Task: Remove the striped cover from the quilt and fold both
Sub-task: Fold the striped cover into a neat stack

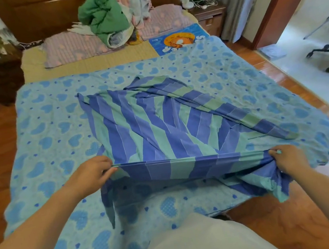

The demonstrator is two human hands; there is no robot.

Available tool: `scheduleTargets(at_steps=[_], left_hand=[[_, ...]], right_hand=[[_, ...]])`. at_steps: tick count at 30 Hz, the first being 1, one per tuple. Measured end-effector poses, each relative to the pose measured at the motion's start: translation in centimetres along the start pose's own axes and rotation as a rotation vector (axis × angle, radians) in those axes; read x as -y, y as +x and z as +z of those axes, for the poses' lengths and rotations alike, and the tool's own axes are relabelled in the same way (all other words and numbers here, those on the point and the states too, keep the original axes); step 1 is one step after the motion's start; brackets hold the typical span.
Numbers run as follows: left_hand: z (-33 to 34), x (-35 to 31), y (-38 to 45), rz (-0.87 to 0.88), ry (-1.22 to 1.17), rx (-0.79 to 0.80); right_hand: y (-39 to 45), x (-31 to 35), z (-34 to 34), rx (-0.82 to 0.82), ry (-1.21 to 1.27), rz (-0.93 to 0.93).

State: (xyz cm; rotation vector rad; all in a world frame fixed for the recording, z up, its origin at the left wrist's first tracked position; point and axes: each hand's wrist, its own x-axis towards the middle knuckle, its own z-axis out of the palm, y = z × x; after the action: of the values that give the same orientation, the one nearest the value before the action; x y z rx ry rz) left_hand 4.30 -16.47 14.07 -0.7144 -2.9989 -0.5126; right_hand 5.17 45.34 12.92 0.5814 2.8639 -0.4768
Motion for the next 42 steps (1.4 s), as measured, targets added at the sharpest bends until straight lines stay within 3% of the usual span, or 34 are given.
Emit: scheduleTargets(at_steps=[2, 5, 9, 13, 16, 21, 24, 27, 30, 32, 34, 37, 40, 42], left_hand=[[0.5, -0.3, 0.1, -0.124, -0.200, -0.086], [1.2, -1.6, -0.1, -0.237, -0.399, -0.075], [0.9, -2.7, -0.7, -0.024, -0.209, 0.011], [0.3, -3.7, -0.6, -0.007, 0.003, 0.053], [1.0, -4.3, -0.5, -0.062, -0.006, -0.044], [1.7, -4.1, 0.0, -0.559, -0.537, -0.163], [1.8, -4.1, 0.4, -0.655, -0.930, -0.170], [1.1, -4.2, 0.4, -0.609, -1.232, 0.057], [-0.2, -4.6, 0.2, -0.530, -1.083, 0.358], [-0.9, -5.1, 0.3, -0.507, -0.936, 0.387], [-1.4, -6.1, 0.5, -0.508, -0.896, 0.270], [-2.4, -9.2, 1.2, -0.448, -1.012, 0.100], [-3.9, -13.2, 2.7, -0.313, -0.956, 0.196], [-4.9, -15.7, 3.7, -0.187, -0.911, 0.267]], right_hand=[[0.2, -0.1, 0.1, -0.015, 0.066, 0.067], [0.3, -0.2, -0.2, -0.078, 0.296, 0.235], [0.6, -0.7, -0.6, -0.116, 0.676, 0.432], [0.5, 0.7, -0.3, -0.126, 1.071, 0.548], [0.0, 2.4, -0.1, -0.093, 1.217, 0.536], [0.2, 2.8, -0.2, -0.120, 1.171, 0.584], [0.2, 2.7, -0.3, -0.125, 1.176, 0.598], [0.2, 2.9, -0.7, -0.140, 1.299, 0.645], [-0.1, 3.2, -1.7, -0.177, 1.445, 0.677], [-0.6, 3.9, -2.8, -0.139, 1.414, 0.625], [-1.4, 5.5, -4.1, -0.097, 1.191, 0.479], [-3.9, 10.2, -5.4, 0.043, 0.651, 0.015], [-8.6, 16.4, -3.8, 0.292, 0.153, -0.521], [-10.8, 20.4, -1.2, 0.323, -0.045, -0.709]])
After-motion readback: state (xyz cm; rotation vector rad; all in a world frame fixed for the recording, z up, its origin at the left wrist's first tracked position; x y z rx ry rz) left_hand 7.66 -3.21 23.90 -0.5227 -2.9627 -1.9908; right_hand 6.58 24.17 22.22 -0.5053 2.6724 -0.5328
